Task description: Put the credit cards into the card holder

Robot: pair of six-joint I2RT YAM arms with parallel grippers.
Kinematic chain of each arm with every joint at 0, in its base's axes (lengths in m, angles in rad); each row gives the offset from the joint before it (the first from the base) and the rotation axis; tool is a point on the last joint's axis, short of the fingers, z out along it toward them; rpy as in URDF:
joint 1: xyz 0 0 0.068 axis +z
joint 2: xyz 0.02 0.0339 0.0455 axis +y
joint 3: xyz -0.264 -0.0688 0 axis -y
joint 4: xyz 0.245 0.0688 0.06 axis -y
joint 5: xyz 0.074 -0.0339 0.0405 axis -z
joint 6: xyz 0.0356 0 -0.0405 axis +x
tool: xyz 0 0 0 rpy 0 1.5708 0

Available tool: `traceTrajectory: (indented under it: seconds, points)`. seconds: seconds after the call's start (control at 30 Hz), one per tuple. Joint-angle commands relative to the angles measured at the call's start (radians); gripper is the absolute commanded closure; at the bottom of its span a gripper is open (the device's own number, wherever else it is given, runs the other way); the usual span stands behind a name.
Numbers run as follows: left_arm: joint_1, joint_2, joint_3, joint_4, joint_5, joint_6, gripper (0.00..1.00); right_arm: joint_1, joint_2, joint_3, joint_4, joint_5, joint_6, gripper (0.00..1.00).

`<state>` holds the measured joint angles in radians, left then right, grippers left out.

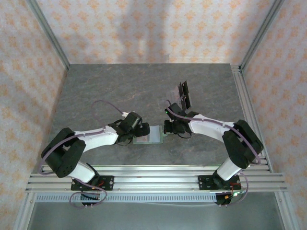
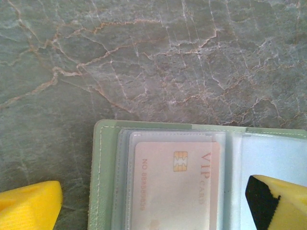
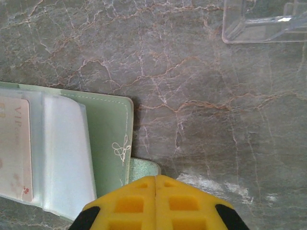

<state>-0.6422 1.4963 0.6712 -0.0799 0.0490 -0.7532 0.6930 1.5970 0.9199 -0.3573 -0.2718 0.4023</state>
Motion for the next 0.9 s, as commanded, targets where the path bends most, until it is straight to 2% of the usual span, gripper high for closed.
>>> traceTrajectory:
  seconds: [0.0, 0.63, 0.87]
  points:
    - [-0.014, 0.023, 0.023, 0.034, 0.026, -0.003, 0.0, -0.006, 0.008, -0.013, 0.023, -0.01, -0.004, 1.0]
    - [-0.053, 0.0, 0.062, 0.055, 0.055, -0.008, 0.0, -0.009, 0.023, -0.026, 0.053, -0.037, 0.006, 1.0]
    - [-0.058, -0.081, 0.029, 0.06, 0.03, -0.032, 0.0, -0.009, 0.024, -0.024, 0.058, -0.035, 0.007, 1.0]
